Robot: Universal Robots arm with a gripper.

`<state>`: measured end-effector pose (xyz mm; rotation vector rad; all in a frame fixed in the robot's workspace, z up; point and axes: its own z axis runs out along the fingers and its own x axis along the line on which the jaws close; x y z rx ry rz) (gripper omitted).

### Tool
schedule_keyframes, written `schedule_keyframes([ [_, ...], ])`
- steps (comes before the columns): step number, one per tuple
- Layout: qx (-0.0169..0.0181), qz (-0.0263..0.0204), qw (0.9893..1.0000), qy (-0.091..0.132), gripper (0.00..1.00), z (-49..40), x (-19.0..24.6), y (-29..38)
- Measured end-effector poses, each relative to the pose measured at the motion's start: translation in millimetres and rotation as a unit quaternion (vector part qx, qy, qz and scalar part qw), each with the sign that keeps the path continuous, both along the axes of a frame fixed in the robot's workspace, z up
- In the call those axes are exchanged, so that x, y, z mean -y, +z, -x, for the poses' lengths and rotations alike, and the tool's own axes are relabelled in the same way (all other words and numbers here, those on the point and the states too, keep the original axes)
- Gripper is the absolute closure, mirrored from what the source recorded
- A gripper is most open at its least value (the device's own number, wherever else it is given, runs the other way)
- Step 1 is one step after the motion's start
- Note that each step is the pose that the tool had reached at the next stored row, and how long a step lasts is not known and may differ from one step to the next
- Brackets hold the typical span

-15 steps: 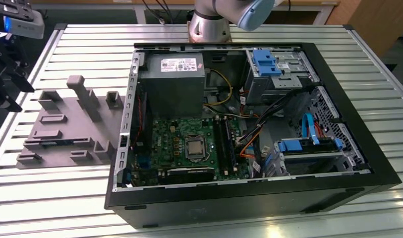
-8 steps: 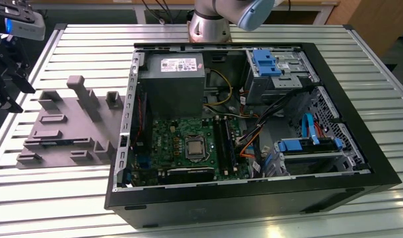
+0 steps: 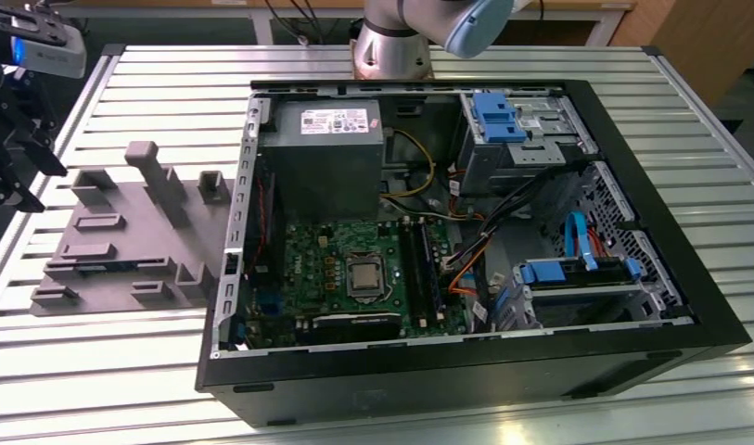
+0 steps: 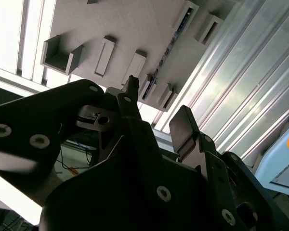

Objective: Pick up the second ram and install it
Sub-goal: 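Pick up the second ram and move it above second insertion slot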

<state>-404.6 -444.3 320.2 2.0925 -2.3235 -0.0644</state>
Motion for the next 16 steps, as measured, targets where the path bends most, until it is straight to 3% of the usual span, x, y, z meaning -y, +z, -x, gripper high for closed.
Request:
schedule_keyframes([
  [16, 0.0000, 0.0000, 1.0000, 0.000, 0.47, 0.0, 0.1, -5.0],
])
